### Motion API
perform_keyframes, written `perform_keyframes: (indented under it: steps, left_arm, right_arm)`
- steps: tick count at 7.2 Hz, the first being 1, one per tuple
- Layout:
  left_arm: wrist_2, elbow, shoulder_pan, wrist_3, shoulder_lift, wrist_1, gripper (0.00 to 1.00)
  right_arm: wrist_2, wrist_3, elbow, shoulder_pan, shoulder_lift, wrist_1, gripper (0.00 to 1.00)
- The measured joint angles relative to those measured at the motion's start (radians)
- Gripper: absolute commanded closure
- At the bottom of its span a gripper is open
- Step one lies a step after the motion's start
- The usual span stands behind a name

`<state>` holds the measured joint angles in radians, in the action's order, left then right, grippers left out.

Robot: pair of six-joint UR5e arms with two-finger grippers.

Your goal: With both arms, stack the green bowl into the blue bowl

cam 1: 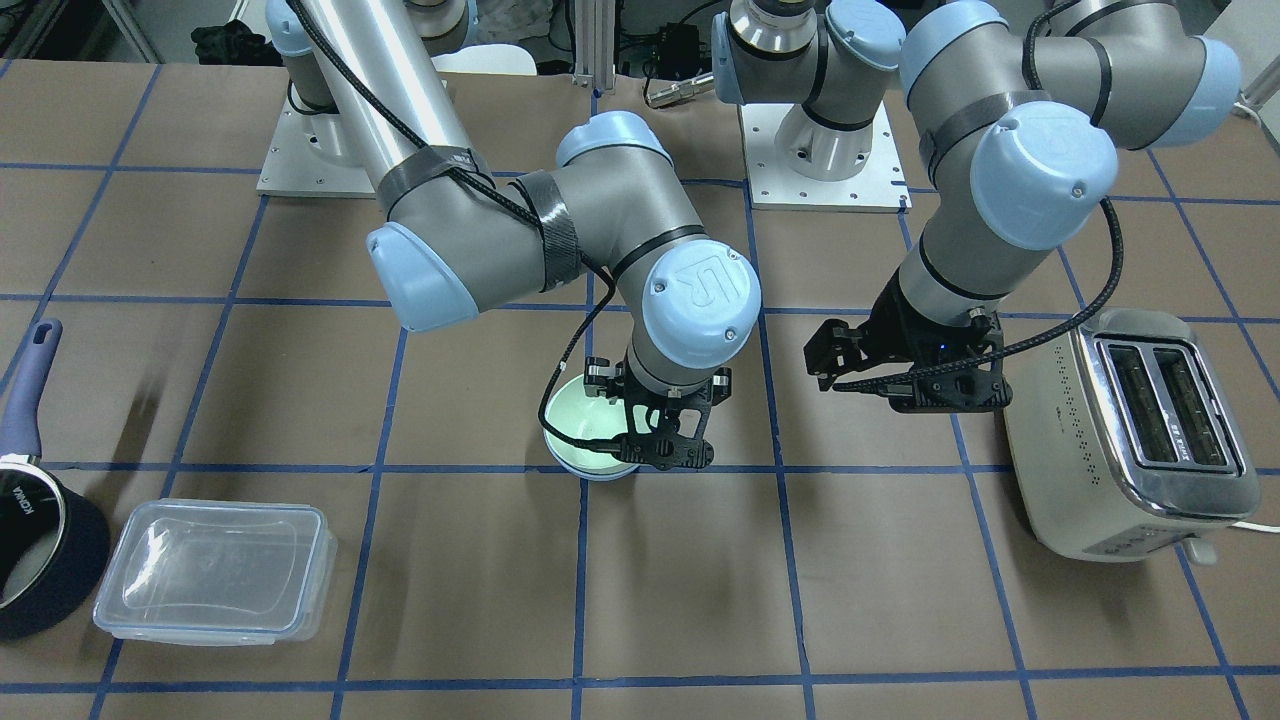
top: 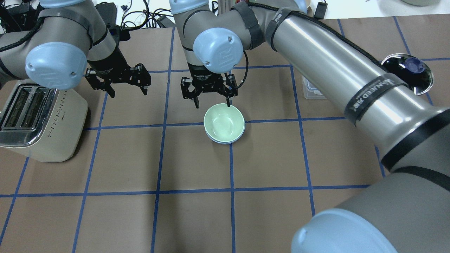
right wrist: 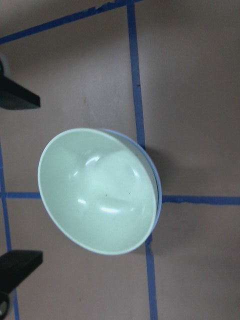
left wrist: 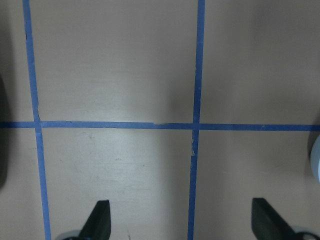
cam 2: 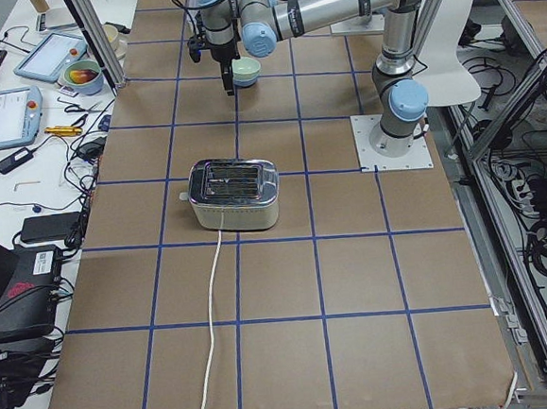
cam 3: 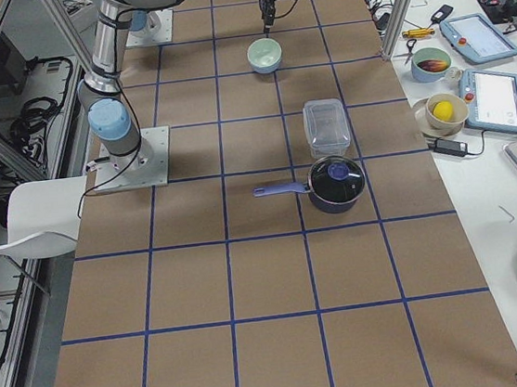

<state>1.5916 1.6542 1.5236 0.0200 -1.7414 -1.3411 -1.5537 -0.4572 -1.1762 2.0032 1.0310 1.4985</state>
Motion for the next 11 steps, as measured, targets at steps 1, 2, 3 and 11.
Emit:
perform_keyframes:
  steps: [1,2,3,11]
  left_arm:
    - [0.035,0.000,0.023,0.020,0.006,-0.001,0.00]
    - [0.086,-0.002,0.069,0.035,0.013,-0.010,0.00]
    - [0.109,-0.004,0.125,0.068,0.024,-0.023,0.00]
    - [0.007,-0.059,0.177,-0.063,0.171,-0.304,0.00]
  right_arm:
    - [-0.015,0.062,-0.003,-0.041,0.044,-0.029,0.00]
    - [-0.022,0.133,-0.008,-0.090,0.088,-0.056,0.00]
    - [-0.032,0.217,-0.011,-0.138,0.128,-0.095,0.00]
    - [-0.044,0.379,-0.187,-0.285,0.330,-0.102,0.02]
